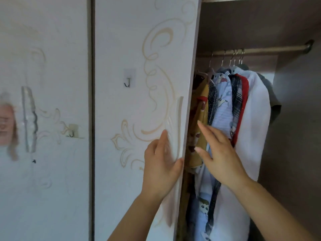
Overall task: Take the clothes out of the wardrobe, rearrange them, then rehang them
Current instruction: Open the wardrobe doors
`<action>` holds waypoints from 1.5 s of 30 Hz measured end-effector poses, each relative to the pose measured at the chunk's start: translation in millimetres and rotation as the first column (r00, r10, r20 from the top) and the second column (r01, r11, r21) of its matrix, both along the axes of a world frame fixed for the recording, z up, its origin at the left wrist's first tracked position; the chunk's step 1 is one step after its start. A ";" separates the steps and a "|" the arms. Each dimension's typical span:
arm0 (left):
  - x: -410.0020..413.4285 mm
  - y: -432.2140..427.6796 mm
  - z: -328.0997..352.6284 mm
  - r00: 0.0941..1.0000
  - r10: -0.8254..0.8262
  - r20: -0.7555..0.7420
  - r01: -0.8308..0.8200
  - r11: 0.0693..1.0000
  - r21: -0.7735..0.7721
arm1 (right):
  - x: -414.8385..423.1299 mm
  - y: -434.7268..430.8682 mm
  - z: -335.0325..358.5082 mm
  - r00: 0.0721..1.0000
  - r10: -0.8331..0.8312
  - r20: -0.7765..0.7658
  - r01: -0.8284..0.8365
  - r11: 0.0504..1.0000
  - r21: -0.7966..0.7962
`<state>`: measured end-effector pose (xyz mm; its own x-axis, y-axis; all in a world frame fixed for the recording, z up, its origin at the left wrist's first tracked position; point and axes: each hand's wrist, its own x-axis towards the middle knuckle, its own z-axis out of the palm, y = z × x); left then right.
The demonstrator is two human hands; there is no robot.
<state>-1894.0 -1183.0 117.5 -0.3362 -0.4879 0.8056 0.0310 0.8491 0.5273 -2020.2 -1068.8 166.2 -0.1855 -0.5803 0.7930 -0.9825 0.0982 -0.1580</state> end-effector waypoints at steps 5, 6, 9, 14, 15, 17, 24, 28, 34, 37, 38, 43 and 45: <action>57.4 7.5 7.4 0.999 0.006 0.031 -0.007 0.999 0.034 | 32.6 -17.8 18.9 0.974 0.221 0.058 -0.223 0.974 0.038; 68.6 9.1 8.9 0.999 0.006 0.042 -0.008 0.999 0.042 | 40.0 -21.4 22.4 0.963 0.262 0.065 -0.265 0.964 0.039; 98.7 11.9 10.6 0.999 0.027 0.038 -0.030 0.997 0.065 | 64.6 -32.0 30.0 0.934 0.356 0.033 -0.358 0.928 0.101; 146.0 5.2 10.9 0.993 0.120 0.017 -0.121 0.989 0.083 | 114.4 -56.0 34.2 0.906 0.421 -0.050 -0.403 0.892 0.203; 156.4 3.0 10.9 0.989 0.148 0.024 -0.149 0.987 0.066 | 125.5 -61.5 34.0 0.892 0.449 -0.059 -0.431 0.882 0.193; 178.7 -0.9 9.1 0.977 0.210 0.043 -0.212 0.977 0.023 | 146.6 -75.7 31.5 0.860 0.503 -0.082 -0.487 0.859 0.161; 250.2 -21.6 0.1 0.712 0.685 -0.155 -0.678 0.612 -0.406 | 219.8 -137.4 22.1 0.707 0.698 -0.112 -0.702 0.712 0.001; 286.2 -46.7 -6.4 0.561 0.798 -0.220 -0.749 0.376 -0.546 | 259.7 -173.3 20.1 0.662 0.739 -0.121 -0.746 0.665 -0.023; 328.0 -89.5 -9.8 0.380 0.913 -0.151 -0.741 0.203 -0.640 | 293.5 -224.8 13.0 0.709 0.699 -0.094 -0.705 0.707 -0.057; 341.4 -110.2 -14.7 0.324 0.944 -0.067 -0.715 0.198 -0.670 | 304.1 -247.4 10.5 0.735 0.677 -0.033 -0.677 0.734 -0.050; 345.2 -116.6 -16.5 0.299 0.954 -0.038 -0.703 0.193 -0.685 | 307.1 -254.2 9.5 0.739 0.673 -0.028 -0.674 0.737 -0.043; 359.2 -144.9 -17.0 0.188 0.981 0.048 -0.696 0.167 -0.698 | 318.1 -280.0 6.5 0.773 0.633 -0.049 -0.634 0.773 -0.005; 363.1 -153.4 -16.5 0.174 0.983 0.052 -0.697 0.160 -0.699 | 322.3 -286.7 5.7 0.783 0.621 -0.043 -0.621 0.784 -0.007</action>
<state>-1530.9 -1336.4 101.0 -0.2793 -0.3396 0.8982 -0.9531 0.2120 -0.2162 -1697.9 -1355.5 171.9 0.2388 -0.5447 0.8039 -0.8350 -0.5378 -0.1164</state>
